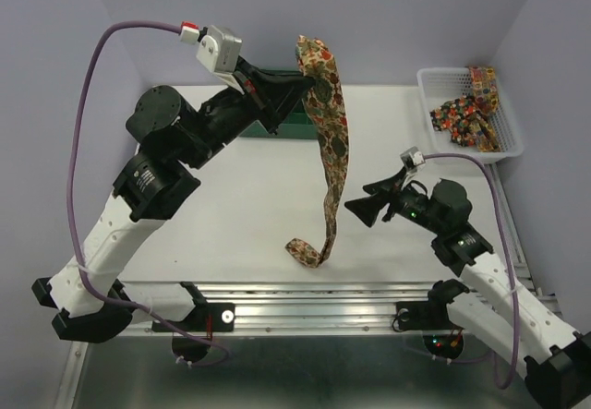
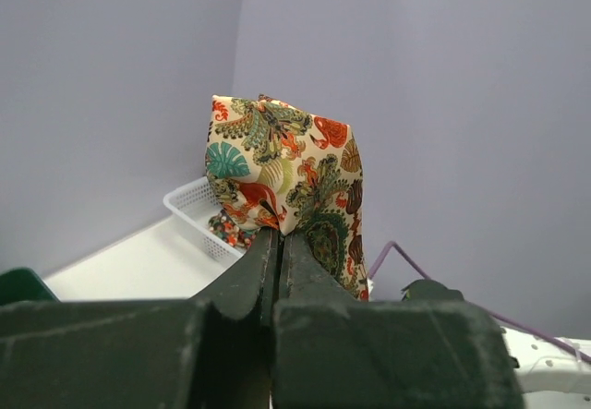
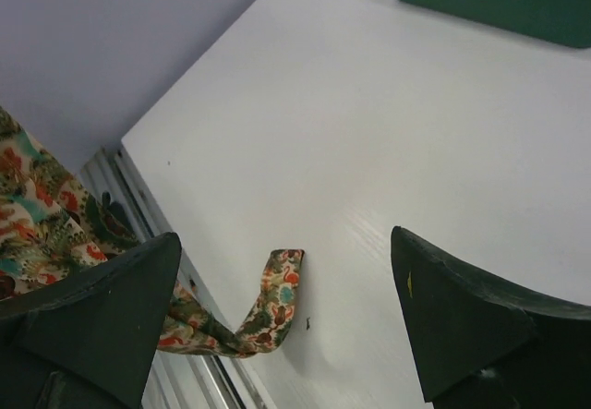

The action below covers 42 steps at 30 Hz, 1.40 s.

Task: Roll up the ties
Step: Flatten the tie

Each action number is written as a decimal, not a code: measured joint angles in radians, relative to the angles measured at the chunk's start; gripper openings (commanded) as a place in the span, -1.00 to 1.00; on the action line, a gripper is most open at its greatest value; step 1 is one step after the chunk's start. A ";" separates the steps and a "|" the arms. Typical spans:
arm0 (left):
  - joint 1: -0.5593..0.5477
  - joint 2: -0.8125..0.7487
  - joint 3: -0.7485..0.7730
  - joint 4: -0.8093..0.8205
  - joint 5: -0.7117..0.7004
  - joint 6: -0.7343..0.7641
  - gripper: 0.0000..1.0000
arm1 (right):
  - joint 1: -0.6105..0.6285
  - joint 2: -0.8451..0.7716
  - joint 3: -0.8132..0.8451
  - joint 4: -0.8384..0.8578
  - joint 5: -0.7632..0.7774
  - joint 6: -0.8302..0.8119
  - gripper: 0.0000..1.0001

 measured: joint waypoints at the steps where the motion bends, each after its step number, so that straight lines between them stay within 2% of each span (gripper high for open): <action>1: 0.000 0.008 0.009 -0.005 0.001 -0.003 -1.00 | 0.000 0.021 0.000 0.000 -0.045 -0.023 1.00; 8: 0.000 0.022 0.013 -0.060 -0.041 -0.010 -1.00 | 0.016 0.080 -0.032 0.057 -0.401 -0.094 1.00; 11: 0.000 0.014 0.013 -0.072 -0.079 -0.007 -1.00 | 0.051 0.074 -0.035 0.062 -0.473 -0.120 1.00; 14: 0.000 0.000 0.009 -0.073 -0.099 -0.005 -1.00 | 0.105 0.088 -0.036 0.099 -0.447 -0.122 1.00; 20: 0.000 -0.029 0.002 -0.076 -0.143 0.005 -1.00 | 0.191 0.330 0.050 0.104 -0.125 -0.133 0.98; 21: 0.000 -0.032 0.002 -0.078 -0.155 0.006 -1.00 | 0.204 0.391 0.069 0.108 -0.047 -0.134 0.70; 22: 0.000 -0.034 0.002 -0.080 -0.169 0.007 -1.00 | 0.214 0.427 0.075 0.114 0.021 -0.135 0.33; 23: 0.000 -0.035 0.002 -0.083 -0.183 0.008 -1.00 | 0.232 0.456 0.075 0.119 0.090 -0.141 -0.23; 26: 0.000 -0.039 -0.003 -0.089 -0.237 0.010 -1.00 | 0.293 0.490 0.071 0.138 0.220 -0.139 -0.63; 28: 0.000 -0.045 -0.007 -0.097 -0.277 0.010 -1.00 | 0.317 0.478 0.054 0.171 0.303 -0.139 -0.75; 29: 0.000 -0.051 -0.015 -0.098 -0.302 0.010 -1.00 | 0.322 0.471 0.046 0.180 0.333 -0.139 -0.92; 31: 0.000 -0.066 -0.041 -0.093 -0.345 0.011 -1.00 | 0.322 0.437 0.028 0.182 0.419 -0.147 -0.99; 34: 0.005 -0.086 -0.084 -0.090 -0.402 0.012 -1.00 | 0.320 0.387 0.027 0.174 0.540 -0.172 -0.99; 37: 0.036 -0.079 -0.116 -0.055 -0.420 0.008 -1.00 | 0.321 0.334 0.053 0.125 0.727 -0.231 -0.99; 42: 0.185 -0.017 -0.148 0.029 -0.292 -0.032 -1.00 | 0.314 0.326 0.217 0.002 0.996 -0.396 -0.99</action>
